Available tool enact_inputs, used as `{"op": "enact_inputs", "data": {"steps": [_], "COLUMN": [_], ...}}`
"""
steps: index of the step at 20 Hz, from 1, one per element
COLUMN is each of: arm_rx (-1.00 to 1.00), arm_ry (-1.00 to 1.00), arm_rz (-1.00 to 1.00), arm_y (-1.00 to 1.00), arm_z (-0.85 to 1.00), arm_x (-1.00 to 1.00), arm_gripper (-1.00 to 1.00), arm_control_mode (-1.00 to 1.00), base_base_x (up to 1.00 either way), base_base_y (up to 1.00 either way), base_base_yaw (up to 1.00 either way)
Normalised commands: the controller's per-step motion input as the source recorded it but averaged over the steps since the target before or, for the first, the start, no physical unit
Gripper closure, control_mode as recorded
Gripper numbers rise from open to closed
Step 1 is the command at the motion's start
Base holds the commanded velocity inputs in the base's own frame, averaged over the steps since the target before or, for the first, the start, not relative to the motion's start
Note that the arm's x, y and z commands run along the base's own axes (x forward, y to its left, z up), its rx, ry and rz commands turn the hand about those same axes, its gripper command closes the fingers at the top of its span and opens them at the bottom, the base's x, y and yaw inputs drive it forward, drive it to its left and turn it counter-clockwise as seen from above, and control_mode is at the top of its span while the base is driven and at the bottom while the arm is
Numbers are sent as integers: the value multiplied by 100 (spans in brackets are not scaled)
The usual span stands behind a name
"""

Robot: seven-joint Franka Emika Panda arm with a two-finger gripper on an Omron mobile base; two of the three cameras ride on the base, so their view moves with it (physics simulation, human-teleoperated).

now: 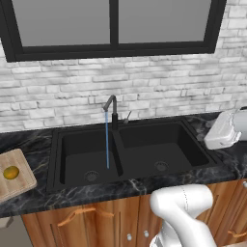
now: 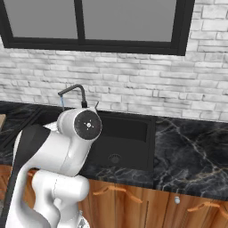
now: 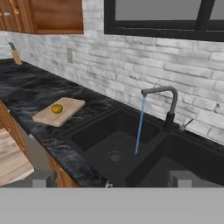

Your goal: Pick the orange from the sink and place it on the cutting board to airdry. Then turn off the sink faucet.

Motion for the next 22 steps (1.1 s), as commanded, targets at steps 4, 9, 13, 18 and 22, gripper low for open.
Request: {"op": "enact_inputs", "data": {"steps": [4, 9, 13, 18, 22], "arm_rx": [0, 0, 0, 8, 7], "arm_ry": [-1, -7, -9, -1, 0], "arm_rz": [9, 2, 0, 4, 10], "arm_y": [-4, -2, 0, 0, 0], "arm_z": [-20, -13, -3, -19, -6], "arm_x": [46, 32, 34, 32, 35], "arm_gripper": [-100, -100, -100, -100, -100], "arm_control_mode": [-100, -100, -100, -100, -100], "base_base_x": [0, 0, 0, 0, 0], "base_base_y": [0, 0, 0, 0, 0], "base_base_yaw": [0, 0, 0, 0, 0]}}
